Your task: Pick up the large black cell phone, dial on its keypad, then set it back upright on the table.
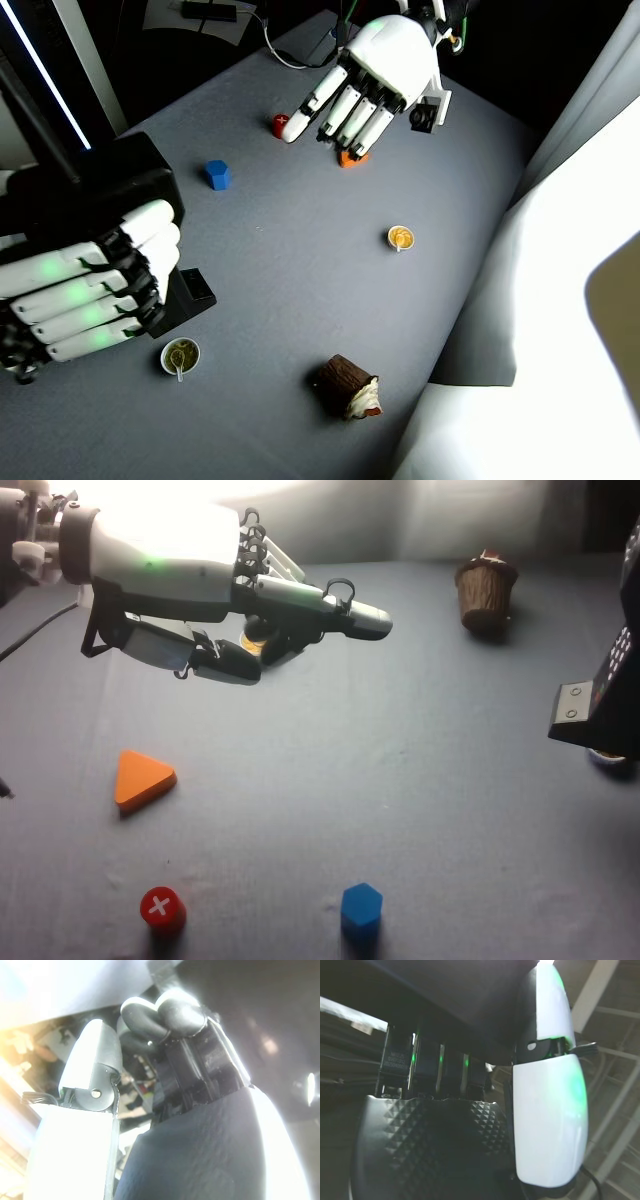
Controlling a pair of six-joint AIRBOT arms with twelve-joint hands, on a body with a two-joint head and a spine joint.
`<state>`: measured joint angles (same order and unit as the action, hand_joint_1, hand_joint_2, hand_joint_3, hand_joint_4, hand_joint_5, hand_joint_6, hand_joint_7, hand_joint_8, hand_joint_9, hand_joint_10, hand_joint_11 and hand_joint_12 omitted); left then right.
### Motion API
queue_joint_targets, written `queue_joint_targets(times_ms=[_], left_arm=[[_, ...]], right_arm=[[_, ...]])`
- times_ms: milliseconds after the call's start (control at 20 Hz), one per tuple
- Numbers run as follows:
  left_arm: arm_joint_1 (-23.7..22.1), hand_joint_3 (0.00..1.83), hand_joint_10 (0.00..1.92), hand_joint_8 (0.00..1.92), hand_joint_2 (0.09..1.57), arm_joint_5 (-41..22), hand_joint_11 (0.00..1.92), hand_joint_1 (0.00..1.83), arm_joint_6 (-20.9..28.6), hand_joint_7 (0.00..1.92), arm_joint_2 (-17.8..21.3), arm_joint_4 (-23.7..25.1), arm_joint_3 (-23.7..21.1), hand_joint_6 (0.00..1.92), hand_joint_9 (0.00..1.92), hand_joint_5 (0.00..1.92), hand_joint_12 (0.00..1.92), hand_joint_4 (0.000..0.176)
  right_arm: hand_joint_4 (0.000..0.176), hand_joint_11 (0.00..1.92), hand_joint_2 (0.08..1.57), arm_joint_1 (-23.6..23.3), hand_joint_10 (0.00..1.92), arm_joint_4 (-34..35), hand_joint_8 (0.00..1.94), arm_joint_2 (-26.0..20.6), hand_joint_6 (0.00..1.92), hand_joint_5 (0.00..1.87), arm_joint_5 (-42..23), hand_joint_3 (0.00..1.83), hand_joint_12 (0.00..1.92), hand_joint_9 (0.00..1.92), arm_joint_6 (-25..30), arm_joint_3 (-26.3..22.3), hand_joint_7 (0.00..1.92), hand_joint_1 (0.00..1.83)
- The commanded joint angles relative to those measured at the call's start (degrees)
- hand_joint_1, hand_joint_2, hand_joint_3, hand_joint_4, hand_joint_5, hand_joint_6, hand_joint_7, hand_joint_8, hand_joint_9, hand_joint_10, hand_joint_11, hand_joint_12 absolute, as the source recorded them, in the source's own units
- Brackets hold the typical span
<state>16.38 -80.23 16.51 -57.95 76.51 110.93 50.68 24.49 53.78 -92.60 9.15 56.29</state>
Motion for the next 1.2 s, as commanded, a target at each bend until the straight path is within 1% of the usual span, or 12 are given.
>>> queue_joint_targets(times_ms=[0,200,350,500,550,650,700,800,900,950,1100,1150], left_arm=[[-0.8,0.01,1.92,1.65,1.31,-1.5,0.75,1.28,-0.4,0.60,0.3,-5.7,-0.4,0.00,0.78,0.06,1.92,0.027],[-0.8,0.00,1.92,1.60,1.29,2.3,0.76,1.30,-2.2,0.64,0.5,-7.5,-2.3,0.00,0.81,0.00,1.92,0.039],[-0.7,0.01,1.92,1.67,1.31,6.9,0.82,1.29,-4.0,0.60,0.9,-9.2,-6.4,0.00,0.84,0.01,1.92,0.070],[-0.9,0.01,1.92,1.68,1.32,10.3,0.81,1.28,-5.5,0.59,1.3,-10.6,-10.6,0.00,0.82,0.00,1.92,0.071],[-0.9,0.01,1.92,1.70,1.33,11.2,0.79,1.28,-5.7,0.58,1.5,-10.8,-12.0,0.00,0.81,0.00,1.92,0.070],[-1.1,0.01,1.92,1.71,1.33,13.1,0.79,1.28,-6.2,0.57,1.9,-11.2,-14.9,0.00,0.81,0.00,1.92,0.066],[-1.3,0.01,1.92,1.71,1.33,14.2,0.79,1.28,-6.4,0.57,2.1,-11.2,-16.3,0.00,0.81,0.00,1.92,0.066],[-1.5,0.01,1.92,1.70,1.33,16.3,0.83,1.28,-7.1,0.58,2.4,-11.6,-19.3,0.00,0.83,0.00,1.92,0.072],[-1.7,0.01,1.92,1.70,1.32,18.0,0.85,1.28,-7.6,0.58,2.7,-11.7,-21.6,0.00,0.84,0.00,1.92,0.079],[-2.0,0.01,1.92,1.69,1.32,19.0,0.88,1.29,-8.0,0.59,2.7,-11.8,-22.7,0.00,0.85,0.00,1.92,0.073],[-2.7,0.01,1.92,1.69,1.32,22.7,0.88,1.29,-9.4,0.59,2.9,-11.9,-25.6,0.00,0.87,0.00,1.92,0.076],[-3.0,0.01,1.92,1.71,1.33,24.8,0.87,1.28,-10.3,0.58,2.9,-11.9,-26.7,0.00,0.86,0.00,1.92,0.075]], right_arm=[[0.000,0.81,1.13,-0.7,1.13,-1.1,0.99,-0.7,1.02,0.86,-8.1,0.00,1.63,0.92,1.1,0.1,0.89,1.49],[0.000,0.82,1.12,-0.8,1.10,-3.1,0.97,-1.3,1.03,0.86,-8.4,0.00,1.62,0.95,1.1,-1.3,0.90,1.49],[0.000,0.84,1.12,-1.9,1.08,-4.5,0.95,-1.3,0.99,0.87,-8.4,0.00,1.59,0.95,0.7,-1.5,0.91,1.49],[0.000,0.84,1.12,-2.3,1.06,-5.5,0.98,-1.3,1.00,0.87,-8.4,0.00,1.59,0.96,0.6,-1.3,0.90,1.49],[0.000,0.72,1.17,-2.4,1.20,-5.6,1.12,-1.3,1.15,0.75,-8.4,0.00,1.68,0.85,0.5,-1.1,0.78,1.48],[0.000,0.81,1.13,-2.4,1.10,-5.6,1.01,-1.3,1.02,0.85,-8.4,0.00,1.62,0.94,0.5,-0.6,0.88,1.49],[0.000,0.81,1.13,-2.4,1.10,-5.6,1.01,-1.3,1.02,0.85,-8.4,0.00,1.62,0.94,0.5,-0.4,0.88,1.49],[0.000,0.67,1.20,-2.3,1.26,-5.6,1.17,-1.3,1.23,0.70,-8.4,0.00,1.72,0.81,0.5,-0.1,0.75,1.48],[0.000,0.67,1.19,-2.3,1.24,-5.6,1.15,-1.2,1.21,0.70,-8.4,0.00,1.72,0.82,0.4,0.2,0.76,1.48],[0.000,0.66,1.19,-2.3,1.25,-5.6,1.14,-1.2,1.20,0.71,-8.4,0.00,1.72,0.83,0.3,0.4,0.77,1.48],[0.000,0.67,1.19,-2.6,1.26,-5.6,1.16,-1.1,1.21,0.69,-8.4,0.00,1.73,0.81,0.3,0.5,0.75,1.48],[0.000,0.77,1.15,-2.8,1.17,-5.6,1.06,-1.1,1.09,0.80,-8.4,0.00,1.67,0.90,0.2,0.5,0.84,1.48]])
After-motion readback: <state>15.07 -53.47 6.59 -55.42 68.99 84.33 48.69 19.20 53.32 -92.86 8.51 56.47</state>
